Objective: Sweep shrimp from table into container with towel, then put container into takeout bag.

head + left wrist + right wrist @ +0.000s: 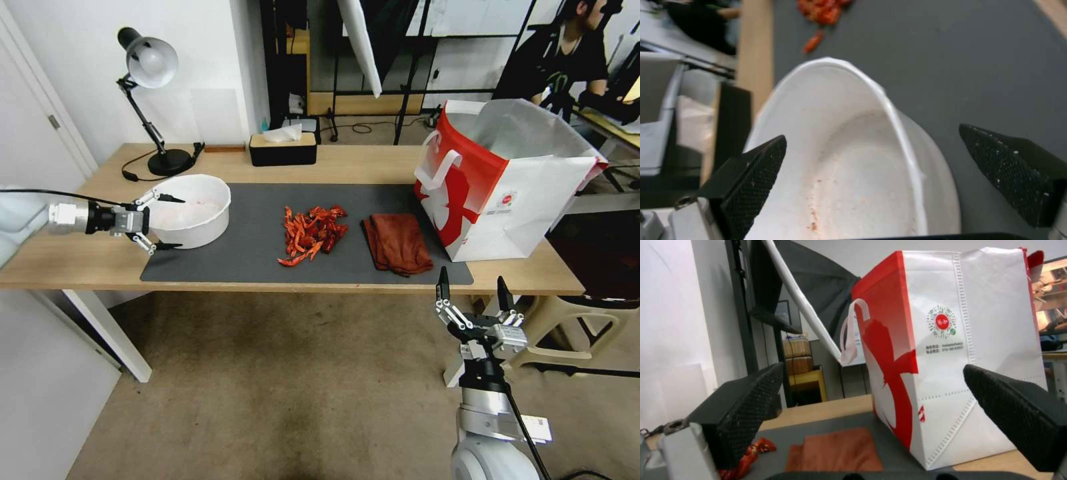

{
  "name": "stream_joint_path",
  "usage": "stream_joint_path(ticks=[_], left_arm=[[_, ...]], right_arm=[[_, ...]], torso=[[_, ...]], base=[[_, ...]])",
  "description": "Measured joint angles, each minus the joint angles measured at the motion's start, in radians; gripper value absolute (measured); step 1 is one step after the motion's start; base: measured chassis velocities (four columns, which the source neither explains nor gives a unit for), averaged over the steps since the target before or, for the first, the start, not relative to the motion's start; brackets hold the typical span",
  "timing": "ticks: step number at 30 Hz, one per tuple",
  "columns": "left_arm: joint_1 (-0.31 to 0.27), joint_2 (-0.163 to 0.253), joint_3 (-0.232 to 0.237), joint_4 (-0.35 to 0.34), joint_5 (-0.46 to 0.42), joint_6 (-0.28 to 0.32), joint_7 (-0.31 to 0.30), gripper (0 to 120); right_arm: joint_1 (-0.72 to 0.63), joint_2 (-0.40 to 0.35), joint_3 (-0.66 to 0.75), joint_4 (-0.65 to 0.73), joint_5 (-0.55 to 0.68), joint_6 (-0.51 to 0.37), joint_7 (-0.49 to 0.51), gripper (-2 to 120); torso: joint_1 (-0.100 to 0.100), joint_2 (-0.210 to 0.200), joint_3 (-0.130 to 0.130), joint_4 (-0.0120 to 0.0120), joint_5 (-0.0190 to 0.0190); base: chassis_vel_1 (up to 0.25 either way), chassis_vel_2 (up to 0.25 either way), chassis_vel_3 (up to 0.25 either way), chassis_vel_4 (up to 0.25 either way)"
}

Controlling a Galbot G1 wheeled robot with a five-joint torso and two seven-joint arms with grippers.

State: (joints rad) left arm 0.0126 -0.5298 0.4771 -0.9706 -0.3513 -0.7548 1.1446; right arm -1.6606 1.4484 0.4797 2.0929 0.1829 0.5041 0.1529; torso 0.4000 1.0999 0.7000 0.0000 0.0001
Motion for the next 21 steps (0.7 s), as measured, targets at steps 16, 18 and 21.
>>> stream_joint_path(ticks=[16, 18, 21], left_arm=[[-0.114, -0.097, 0.001, 0.122, 0.151, 0.003, 0.215, 90], [-0.129, -0.115, -0.002, 0.134, 0.189, 0.004, 0.246, 83], [-0.137, -0.126, -0.004, 0.143, 0.206, 0.005, 0.267, 79]], right_arm=[[0.004, 0.015, -0.004, -0.001, -0.006, 0.000, 0.000, 100], [0.003, 0.017, -0.005, 0.000, -0.007, 0.000, 0.000, 100], [0.001, 0.017, -0.005, 0.002, -0.007, 0.001, -0.001, 100]], torso=[[0.000, 0.000, 0.000, -0.0002, 0.0000], [0.000, 0.000, 0.000, -0.0001, -0.0001], [0.000, 0.000, 0.000, 0.0000, -0.0001]], base=[[0.000, 0.000, 0.000, 0.000], [0.000, 0.000, 0.000, 0.000], [0.000, 0.000, 0.000, 0.000]])
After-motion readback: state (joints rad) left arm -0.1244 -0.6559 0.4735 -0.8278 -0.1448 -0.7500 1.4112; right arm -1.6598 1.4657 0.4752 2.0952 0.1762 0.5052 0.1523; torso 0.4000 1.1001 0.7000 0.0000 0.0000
